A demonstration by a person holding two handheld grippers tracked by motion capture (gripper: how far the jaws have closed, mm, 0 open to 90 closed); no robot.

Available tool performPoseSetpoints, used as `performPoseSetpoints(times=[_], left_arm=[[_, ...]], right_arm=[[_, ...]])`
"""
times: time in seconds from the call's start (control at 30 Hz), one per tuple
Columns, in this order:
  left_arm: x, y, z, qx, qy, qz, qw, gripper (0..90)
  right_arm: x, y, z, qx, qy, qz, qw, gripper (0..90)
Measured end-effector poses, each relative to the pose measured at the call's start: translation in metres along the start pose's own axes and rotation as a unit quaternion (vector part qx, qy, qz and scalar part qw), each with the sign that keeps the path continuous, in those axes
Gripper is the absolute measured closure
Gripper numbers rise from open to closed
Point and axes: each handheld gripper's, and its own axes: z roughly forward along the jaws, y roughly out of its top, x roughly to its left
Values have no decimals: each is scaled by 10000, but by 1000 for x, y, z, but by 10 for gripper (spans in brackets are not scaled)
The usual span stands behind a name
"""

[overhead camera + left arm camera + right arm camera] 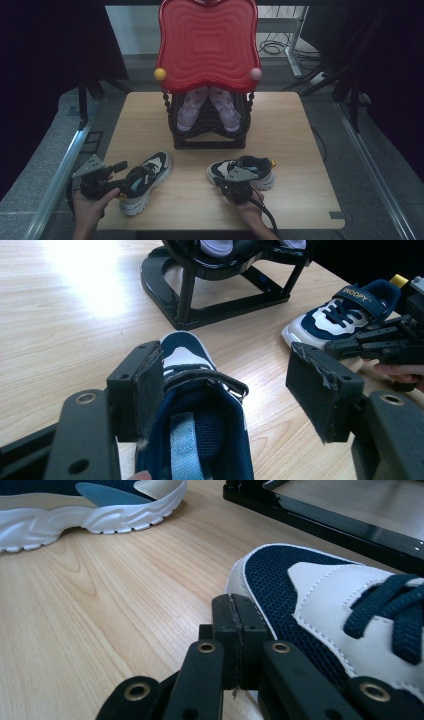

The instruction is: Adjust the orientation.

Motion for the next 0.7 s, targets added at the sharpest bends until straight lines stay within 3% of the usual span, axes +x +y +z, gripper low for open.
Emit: performPoseSetpoints(times=[0.33,0.43,0.5,0.6,0.7], left_arm=[[0,0,0,-1,-7,0,10000,317],[1,0,0,9,2,-8,10000,317],[1,-1,0,13,-1,-11,10000,318],[1,0,0,0,-8,-4,10000,318],[1,0,-1,-6,-15,7,10000,318]], right_arm=[[0,3,6,-29,-107,34,9999,899],[1,3,5,-57,-1,36,10000,899],[3,6,0,-184,224,63,9996,899],[3,14,-12,-388,364,42,9986,899],[-3,23,-28,-661,370,89,9971,899]])
